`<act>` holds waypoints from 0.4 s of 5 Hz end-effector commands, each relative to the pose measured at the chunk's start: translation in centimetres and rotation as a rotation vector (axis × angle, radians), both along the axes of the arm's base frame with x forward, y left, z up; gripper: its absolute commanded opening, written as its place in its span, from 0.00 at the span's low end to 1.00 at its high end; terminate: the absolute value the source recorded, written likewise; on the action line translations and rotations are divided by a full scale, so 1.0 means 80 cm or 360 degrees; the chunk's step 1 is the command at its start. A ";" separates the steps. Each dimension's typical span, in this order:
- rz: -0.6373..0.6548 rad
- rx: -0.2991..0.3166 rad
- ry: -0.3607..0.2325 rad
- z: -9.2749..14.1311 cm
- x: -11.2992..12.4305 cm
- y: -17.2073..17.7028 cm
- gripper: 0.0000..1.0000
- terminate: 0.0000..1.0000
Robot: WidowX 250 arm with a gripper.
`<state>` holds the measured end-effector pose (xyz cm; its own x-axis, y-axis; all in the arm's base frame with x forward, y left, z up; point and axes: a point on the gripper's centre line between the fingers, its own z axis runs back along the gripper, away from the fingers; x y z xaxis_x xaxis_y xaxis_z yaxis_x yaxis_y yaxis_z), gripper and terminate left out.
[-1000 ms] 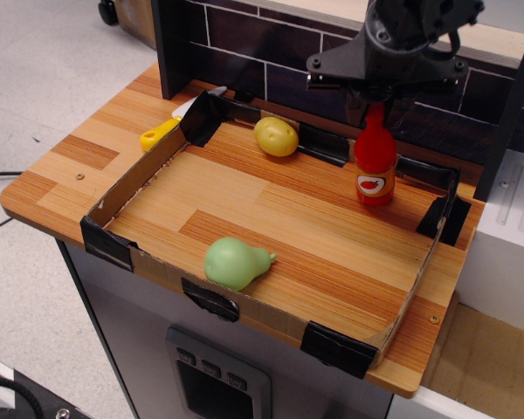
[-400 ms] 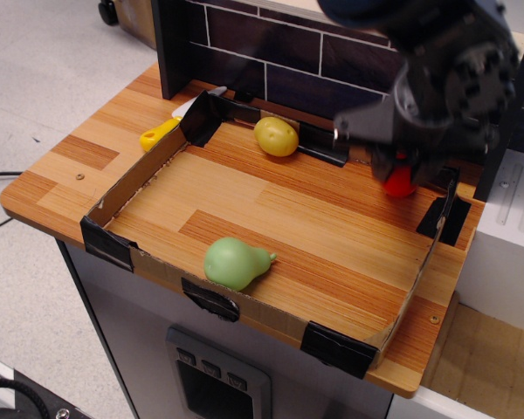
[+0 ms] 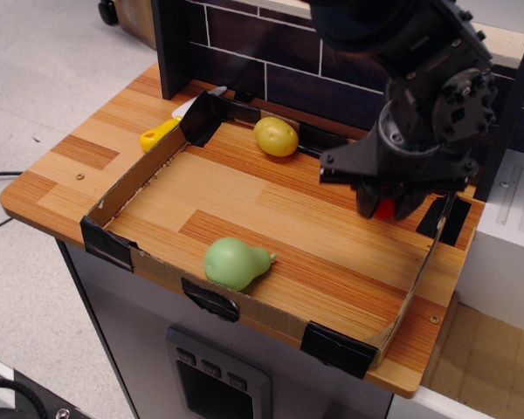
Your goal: Topple hot sauce bottle
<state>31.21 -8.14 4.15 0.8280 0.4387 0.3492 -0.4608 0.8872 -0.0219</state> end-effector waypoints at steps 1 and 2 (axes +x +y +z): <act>0.0003 -0.0082 0.0028 -0.009 -0.017 -0.003 0.00 0.00; -0.0009 -0.0054 0.0070 -0.015 -0.017 -0.005 1.00 0.00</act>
<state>29.02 -8.30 1.51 0.8531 0.4464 0.2700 -0.4642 0.8857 0.0023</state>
